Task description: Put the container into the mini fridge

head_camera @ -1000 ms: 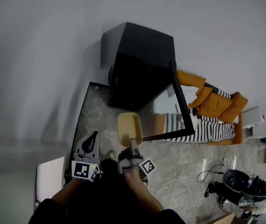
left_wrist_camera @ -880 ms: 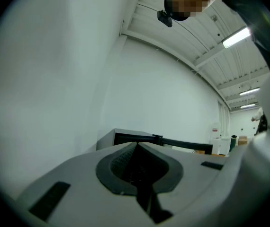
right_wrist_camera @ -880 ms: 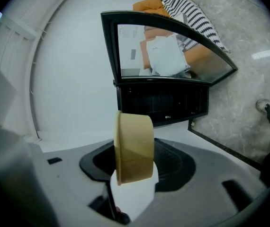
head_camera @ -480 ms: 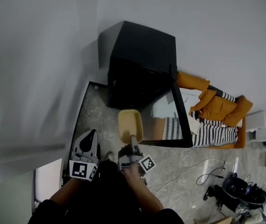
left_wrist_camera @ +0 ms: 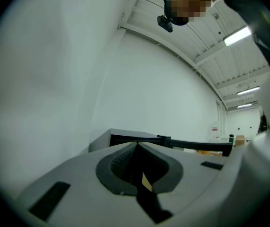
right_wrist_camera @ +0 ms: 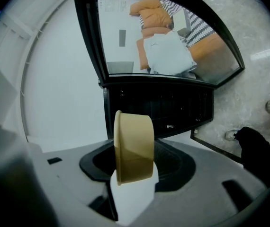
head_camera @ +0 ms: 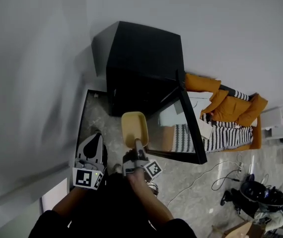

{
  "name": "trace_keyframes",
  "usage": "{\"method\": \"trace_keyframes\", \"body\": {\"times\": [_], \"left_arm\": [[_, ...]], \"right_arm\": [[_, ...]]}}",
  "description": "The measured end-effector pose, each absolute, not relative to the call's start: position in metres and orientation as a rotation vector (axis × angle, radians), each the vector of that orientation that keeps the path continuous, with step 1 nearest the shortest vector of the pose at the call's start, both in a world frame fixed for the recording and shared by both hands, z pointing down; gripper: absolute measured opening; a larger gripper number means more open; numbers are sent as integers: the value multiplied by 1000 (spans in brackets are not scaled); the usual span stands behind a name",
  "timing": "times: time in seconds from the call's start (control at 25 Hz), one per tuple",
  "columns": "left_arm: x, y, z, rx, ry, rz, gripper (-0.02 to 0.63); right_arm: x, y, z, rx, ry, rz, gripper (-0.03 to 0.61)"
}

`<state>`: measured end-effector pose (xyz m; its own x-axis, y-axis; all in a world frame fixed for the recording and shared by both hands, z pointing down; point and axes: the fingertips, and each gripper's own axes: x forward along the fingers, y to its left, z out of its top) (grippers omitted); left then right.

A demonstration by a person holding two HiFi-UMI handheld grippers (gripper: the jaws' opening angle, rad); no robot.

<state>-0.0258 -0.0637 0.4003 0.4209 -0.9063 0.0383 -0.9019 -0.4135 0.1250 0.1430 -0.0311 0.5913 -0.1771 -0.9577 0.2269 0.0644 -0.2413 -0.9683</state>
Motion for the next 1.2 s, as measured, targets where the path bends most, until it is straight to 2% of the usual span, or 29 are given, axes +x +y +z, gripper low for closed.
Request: {"method": "trace_keyframes", "body": {"times": [0.8, 1.2], "left_arm": [[-26, -179, 433, 2586, -1524, -82, 8], [-17, -184, 480, 2608, -1468, -88, 7]], "right_arm": [[130, -156, 690, -1334, 1076, -1522, 186], [142, -199, 766, -1353, 1053, -1470, 186]]}}
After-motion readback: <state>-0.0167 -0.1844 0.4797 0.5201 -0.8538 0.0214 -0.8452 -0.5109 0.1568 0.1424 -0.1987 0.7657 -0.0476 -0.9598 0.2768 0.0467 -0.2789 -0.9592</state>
